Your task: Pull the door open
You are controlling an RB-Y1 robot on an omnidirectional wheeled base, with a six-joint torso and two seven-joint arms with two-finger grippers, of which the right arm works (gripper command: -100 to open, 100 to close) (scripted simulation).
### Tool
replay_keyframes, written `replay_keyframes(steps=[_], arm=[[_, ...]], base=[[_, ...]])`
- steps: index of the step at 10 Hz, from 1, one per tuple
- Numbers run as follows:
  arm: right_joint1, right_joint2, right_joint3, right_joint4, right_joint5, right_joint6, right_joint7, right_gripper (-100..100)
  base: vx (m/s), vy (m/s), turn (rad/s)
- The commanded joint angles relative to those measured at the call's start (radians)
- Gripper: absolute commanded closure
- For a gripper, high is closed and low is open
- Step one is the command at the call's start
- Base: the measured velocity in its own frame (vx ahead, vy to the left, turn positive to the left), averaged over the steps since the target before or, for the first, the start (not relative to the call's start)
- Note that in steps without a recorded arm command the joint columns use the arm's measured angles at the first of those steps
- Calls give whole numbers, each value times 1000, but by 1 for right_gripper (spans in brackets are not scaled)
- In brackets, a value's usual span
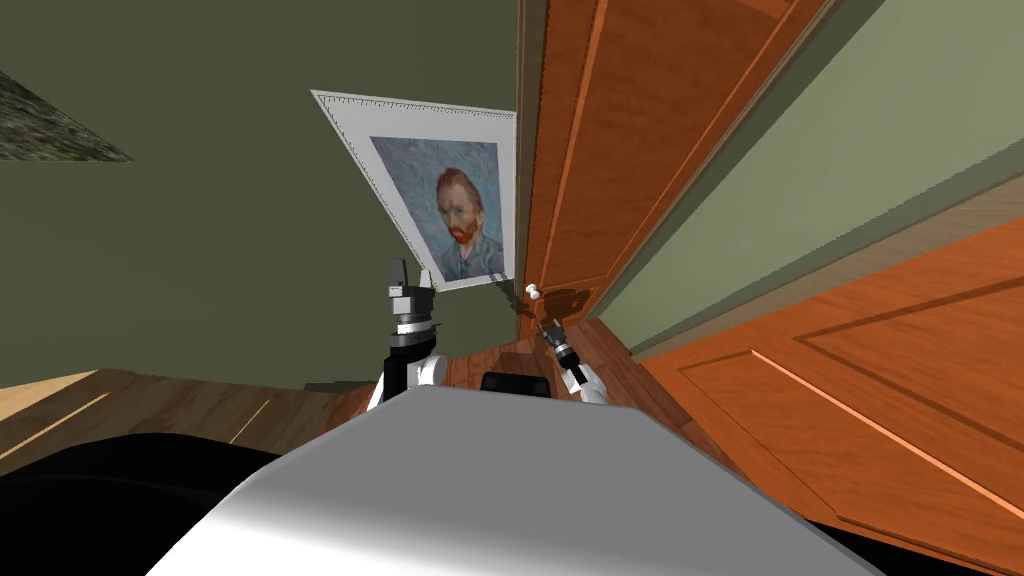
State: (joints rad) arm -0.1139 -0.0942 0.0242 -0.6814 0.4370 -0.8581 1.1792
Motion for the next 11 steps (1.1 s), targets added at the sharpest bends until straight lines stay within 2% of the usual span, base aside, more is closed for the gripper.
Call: replay_keyframes(steps=[1, 3, 7, 9, 11], arm=[[-2, -2, -13, 16, -14, 4, 24, -100], [-2, -2, -33, 32, -36, 12, 57, -100], [-6, 10, -74, 64, -80, 29, 126, -100], [-12, 25, -94, 78, -104, 37, 161, -100], [-21, 49, -116, 91, -129, 45, 198, -100]], base=[[-216, -14, 229], [-129, 19, 273], [-9, 10, 230], [50, -9, 171], [127, -50, 167]])
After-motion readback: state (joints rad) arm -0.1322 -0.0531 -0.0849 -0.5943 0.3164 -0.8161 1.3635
